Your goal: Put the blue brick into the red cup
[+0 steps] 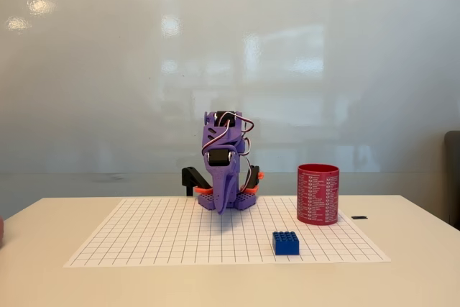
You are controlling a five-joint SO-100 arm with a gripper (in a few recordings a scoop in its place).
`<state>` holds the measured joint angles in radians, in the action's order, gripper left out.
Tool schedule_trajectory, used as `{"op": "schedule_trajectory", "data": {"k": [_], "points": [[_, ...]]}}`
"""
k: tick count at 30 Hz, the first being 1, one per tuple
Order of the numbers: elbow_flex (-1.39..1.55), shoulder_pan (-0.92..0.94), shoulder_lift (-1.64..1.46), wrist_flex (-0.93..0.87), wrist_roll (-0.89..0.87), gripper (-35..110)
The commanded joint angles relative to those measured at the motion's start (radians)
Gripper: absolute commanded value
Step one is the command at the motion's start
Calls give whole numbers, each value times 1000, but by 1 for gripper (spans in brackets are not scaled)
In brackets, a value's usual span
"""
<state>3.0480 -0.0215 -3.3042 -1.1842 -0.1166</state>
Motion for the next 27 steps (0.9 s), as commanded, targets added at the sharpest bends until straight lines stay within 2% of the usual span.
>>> {"op": "schedule_trajectory", "data": {"k": [1,21,27], "points": [[-23,-60,3,-9,40,0],[-34,-51,3,-20,52,0],[-318,11,3,-55,89,-1]]}}
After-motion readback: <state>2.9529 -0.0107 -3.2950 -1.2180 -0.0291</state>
